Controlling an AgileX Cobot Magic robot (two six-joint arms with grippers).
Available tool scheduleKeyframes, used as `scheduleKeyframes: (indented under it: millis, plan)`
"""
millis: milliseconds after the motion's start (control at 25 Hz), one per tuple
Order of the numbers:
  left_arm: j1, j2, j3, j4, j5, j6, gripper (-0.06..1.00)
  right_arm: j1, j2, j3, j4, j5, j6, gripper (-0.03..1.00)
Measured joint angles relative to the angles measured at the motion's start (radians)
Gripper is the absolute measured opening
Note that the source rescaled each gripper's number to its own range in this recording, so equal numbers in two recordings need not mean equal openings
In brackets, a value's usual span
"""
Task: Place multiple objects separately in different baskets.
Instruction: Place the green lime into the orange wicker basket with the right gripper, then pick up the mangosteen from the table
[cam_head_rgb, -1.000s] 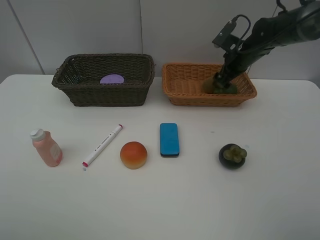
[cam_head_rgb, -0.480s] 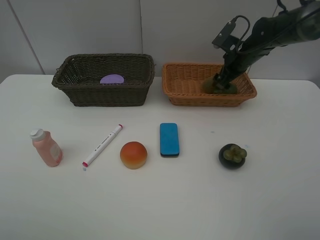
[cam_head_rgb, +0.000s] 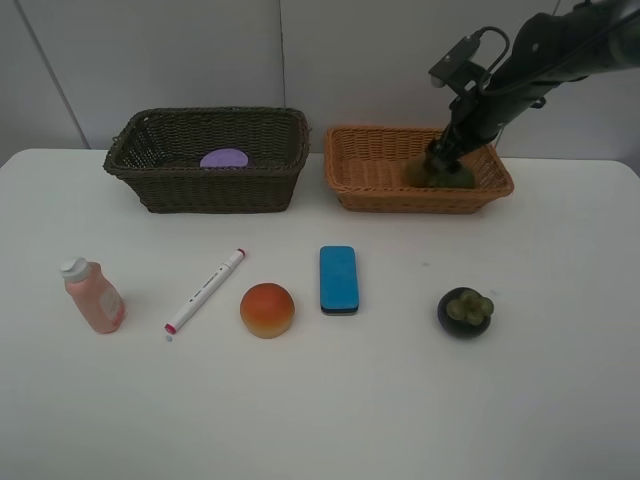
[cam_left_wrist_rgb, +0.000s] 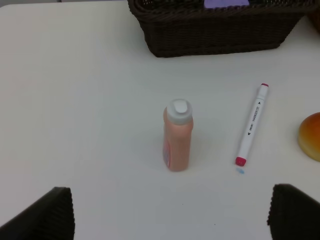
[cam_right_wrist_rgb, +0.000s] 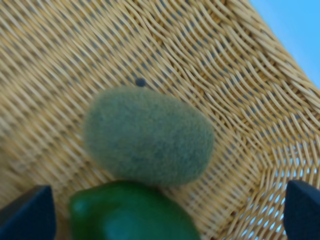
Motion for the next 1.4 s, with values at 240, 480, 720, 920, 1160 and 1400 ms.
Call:
scheduleKeyframes:
  millis: [240, 480, 720, 920, 1160, 1400]
  plan:
    - [0.0, 0.0, 0.0, 0.0, 0.0, 0.0, 1.0, 0.0, -0.103, 0.005, 0.132, 0.165, 0.007, 0.99]
    - [0.0, 0.0, 0.0, 0.0, 0.0, 0.0, 1.0, 0.0, -0.209, 0.105, 0.172, 0.229, 0.036, 0.99]
    - [0.0, 0.0, 0.0, 0.0, 0.0, 0.0, 1.0, 0.0, -0.32, 0.263, 0.172, 0.218, 0.089, 0.99]
    - [0.0, 0.0, 0.0, 0.0, 0.0, 0.0, 1.0, 0.0, -0.376, 0.365, 0.172, 0.226, 0.144, 0.99]
    - [0.0, 0.0, 0.0, 0.0, 0.0, 0.0, 1.0, 0.0, -0.383, 0.456, 0.172, 0.273, 0.236, 0.99]
    - [0.0, 0.0, 0.0, 0.0, 0.0, 0.0, 1.0, 0.0, -0.383, 0.5, 0.172, 0.282, 0.303, 0.99]
